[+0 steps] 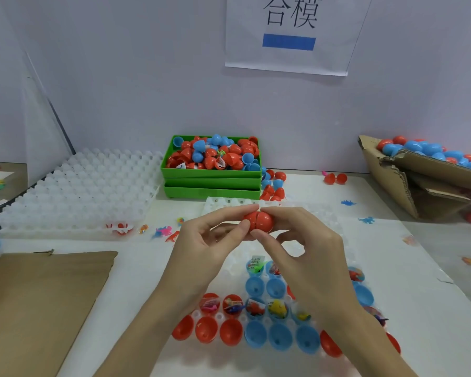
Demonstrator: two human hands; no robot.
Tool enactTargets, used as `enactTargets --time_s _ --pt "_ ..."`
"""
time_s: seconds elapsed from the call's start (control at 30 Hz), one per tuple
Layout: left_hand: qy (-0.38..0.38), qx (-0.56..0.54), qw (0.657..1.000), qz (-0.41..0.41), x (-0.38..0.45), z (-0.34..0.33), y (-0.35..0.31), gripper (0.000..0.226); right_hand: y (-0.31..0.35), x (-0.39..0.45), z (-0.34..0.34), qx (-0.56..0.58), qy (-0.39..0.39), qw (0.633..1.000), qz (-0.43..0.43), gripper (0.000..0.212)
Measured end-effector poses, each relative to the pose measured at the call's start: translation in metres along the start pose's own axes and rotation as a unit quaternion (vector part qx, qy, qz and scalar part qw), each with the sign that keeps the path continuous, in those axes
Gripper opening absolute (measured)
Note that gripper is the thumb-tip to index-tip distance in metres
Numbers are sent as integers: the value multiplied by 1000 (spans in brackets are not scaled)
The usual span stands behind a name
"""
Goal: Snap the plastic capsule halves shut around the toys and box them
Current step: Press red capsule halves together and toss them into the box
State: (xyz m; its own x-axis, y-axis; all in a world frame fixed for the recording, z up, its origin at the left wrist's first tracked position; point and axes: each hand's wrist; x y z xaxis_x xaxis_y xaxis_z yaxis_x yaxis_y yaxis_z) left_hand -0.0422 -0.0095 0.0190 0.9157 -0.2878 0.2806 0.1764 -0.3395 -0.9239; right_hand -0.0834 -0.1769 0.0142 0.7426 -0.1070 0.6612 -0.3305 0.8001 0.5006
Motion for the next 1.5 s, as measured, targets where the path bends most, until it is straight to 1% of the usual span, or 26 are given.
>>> enactTargets --time_s 0.13,0.27,0.47,0.7,0.87,1.0,1.13,1.2,1.27,1.3,1.33,1.37,1.43,1.5 --pt "-25 -3 1000 -14 0 0 -1 28 -1 2 3 2 6 1000 10 34" --pt "-18 -22 999 -20 0 1 -1 27 -4 4 7 9 16 1000 23 33" --pt "-26 -22 999 -31 -1 -1 1 27 -3 6 10 -21 -20 997 69 37" --pt "-31 -31 999 -30 -3 -3 2 30 -6 5 11 -32 -24 995 89 36" --pt "-19 -52 998 -22 -5 -6 1 35 -7 5 9 -69 -28 993 89 33" --pt "-23 -39 999 -29 -6 -8 2 39 -7 0 3 -84 -40 991 93 29" --pt "-39 -13 998 -39 -7 -12 6 37 -8 -4 -3 -123 -54 985 111 37" --pt "-34 -15 999 -38 -6 -13 6 34 -7 -3 -3 -80 -31 992 92 38" --pt "-26 -28 998 -49 -5 -11 3 36 -5 0 0 55 30 998 24 34" --pt "-17 -27 998 -58 -4 -9 1 39 -4 3 3 139 66 988 -18 30" --pt "-4 -17 997 -71 -3 -7 -1 41 -3 5 6 216 93 970 -56 27" --pt "10 5 996 -86 -3 -5 -3 43 -2 6 8 273 106 953 -83 27" --pt "34 64 991 -115 -4 -3 -4 46 0 7 11 327 114 932 -110 29" --pt "61 97 984 -133 -4 -3 -3 49 3 6 10 348 126 921 -122 32"
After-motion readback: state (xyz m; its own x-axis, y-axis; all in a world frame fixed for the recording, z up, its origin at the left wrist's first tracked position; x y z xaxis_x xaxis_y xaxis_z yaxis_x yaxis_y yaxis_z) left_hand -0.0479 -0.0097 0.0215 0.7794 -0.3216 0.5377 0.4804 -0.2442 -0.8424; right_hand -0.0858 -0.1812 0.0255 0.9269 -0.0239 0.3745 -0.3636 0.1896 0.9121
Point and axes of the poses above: each hand's wrist, its own x-axis towards the middle knuckle, its own z-axis out of the back of the hand, y = z × x, and after that the axes turned 15 degrees about -x, right-handed
